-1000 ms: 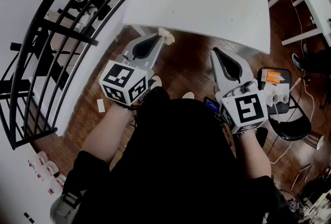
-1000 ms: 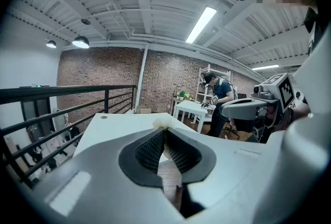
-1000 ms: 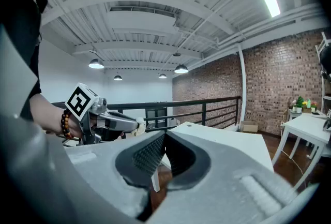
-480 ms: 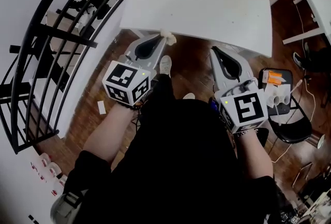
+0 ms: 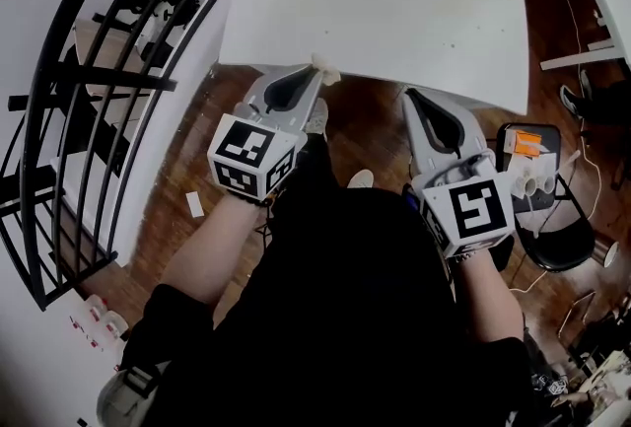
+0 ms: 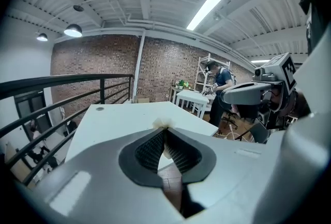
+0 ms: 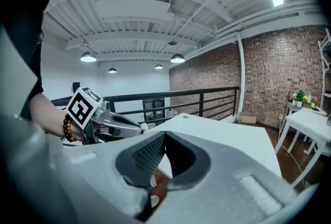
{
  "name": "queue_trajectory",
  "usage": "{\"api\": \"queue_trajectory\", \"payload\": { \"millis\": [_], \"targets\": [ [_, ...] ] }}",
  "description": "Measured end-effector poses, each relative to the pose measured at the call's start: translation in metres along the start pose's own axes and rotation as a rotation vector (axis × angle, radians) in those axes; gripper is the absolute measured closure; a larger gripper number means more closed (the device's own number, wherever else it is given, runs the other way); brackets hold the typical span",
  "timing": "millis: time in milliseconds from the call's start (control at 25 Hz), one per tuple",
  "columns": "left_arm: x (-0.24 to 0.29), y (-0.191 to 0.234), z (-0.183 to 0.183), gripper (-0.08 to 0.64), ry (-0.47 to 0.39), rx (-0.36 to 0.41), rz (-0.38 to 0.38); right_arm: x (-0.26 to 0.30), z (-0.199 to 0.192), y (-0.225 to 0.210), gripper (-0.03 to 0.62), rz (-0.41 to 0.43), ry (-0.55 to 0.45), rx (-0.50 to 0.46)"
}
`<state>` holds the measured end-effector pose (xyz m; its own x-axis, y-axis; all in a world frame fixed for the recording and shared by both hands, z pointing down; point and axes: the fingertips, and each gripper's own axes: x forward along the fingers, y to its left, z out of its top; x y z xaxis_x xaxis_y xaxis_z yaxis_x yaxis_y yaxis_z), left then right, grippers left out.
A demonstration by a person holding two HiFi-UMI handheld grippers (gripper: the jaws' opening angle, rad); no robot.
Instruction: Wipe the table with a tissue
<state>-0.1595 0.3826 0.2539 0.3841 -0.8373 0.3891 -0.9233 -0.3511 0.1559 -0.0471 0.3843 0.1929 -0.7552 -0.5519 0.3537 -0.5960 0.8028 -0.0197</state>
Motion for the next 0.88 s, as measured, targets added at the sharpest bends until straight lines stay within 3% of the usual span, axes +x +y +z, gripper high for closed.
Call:
{"api": "queue_trajectory", "payload": {
  "millis": [400, 880],
  "targets": [
    [0.033, 0.054, -0.03, 0.526, 0.112, 0.0, -0.042, 0.066, -0.004, 0.004, 0.601, -0.007, 0.104, 0.03],
    [0.074, 0.089, -0.063, 0.526, 0.238, 0.03, -0.084, 0.114, -0.012, 0.002, 0.6, 0.006, 0.182, 0.077]
  ]
}}
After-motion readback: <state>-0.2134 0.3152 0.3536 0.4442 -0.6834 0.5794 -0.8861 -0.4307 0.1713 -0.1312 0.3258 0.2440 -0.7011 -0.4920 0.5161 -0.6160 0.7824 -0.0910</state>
